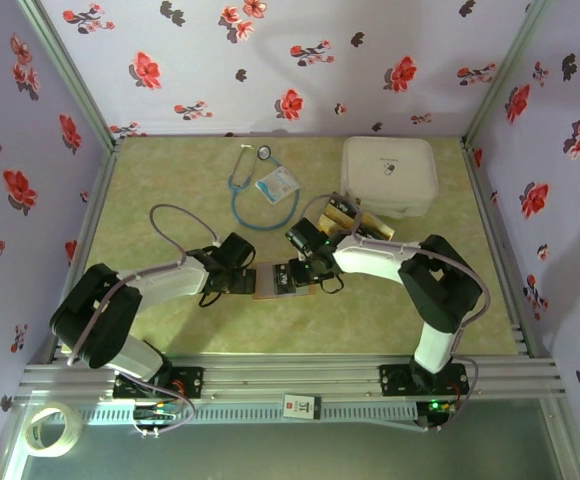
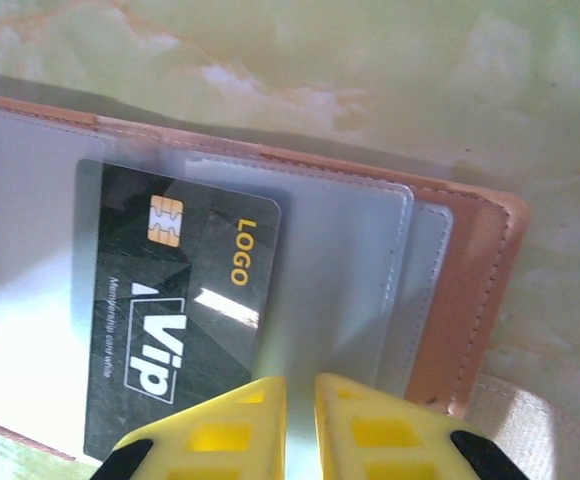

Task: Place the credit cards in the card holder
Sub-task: Insert the credit card into the card slot.

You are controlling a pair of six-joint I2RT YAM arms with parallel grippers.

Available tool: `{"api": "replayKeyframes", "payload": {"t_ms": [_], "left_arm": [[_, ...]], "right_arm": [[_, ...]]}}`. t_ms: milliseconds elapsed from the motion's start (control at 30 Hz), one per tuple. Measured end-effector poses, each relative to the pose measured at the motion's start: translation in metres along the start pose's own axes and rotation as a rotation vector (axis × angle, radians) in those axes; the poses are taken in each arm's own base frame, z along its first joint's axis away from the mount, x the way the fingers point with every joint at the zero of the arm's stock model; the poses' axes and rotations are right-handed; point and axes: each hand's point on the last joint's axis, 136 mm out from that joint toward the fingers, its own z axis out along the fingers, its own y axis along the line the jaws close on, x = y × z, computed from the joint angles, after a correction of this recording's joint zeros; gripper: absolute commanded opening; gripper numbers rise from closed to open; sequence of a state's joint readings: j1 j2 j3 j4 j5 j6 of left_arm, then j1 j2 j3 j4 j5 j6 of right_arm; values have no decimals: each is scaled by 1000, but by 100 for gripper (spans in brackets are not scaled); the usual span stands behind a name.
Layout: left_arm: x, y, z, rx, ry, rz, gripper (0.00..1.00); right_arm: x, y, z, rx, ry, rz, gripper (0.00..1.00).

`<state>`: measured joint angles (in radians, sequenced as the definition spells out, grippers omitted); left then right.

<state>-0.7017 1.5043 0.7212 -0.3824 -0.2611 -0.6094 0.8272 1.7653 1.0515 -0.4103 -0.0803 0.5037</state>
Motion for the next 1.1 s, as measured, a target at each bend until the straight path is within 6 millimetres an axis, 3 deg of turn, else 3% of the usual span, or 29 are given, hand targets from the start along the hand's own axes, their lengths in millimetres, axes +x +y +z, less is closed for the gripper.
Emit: {"api": "replayKeyframes", "payload": {"t_ms": [267, 467, 667, 900, 1100], "left_arm": [[-1, -1, 1, 4, -2, -1, 100], [-1, -1, 1, 4, -2, 2, 100], [-1, -1, 1, 4, -2, 2, 100], [-1, -2, 1, 5, -2, 3, 100], [-1, -2, 1, 5, -2, 2, 100]], "right_arm": [[-4, 19, -28, -55, -54, -31, 12], [19, 47, -21, -92, -8, -104, 11], [38, 62, -9, -102, 45, -152, 10], [45, 64, 5, -98, 73, -163, 9], [40, 69, 8, -105, 63, -164, 8]]}}
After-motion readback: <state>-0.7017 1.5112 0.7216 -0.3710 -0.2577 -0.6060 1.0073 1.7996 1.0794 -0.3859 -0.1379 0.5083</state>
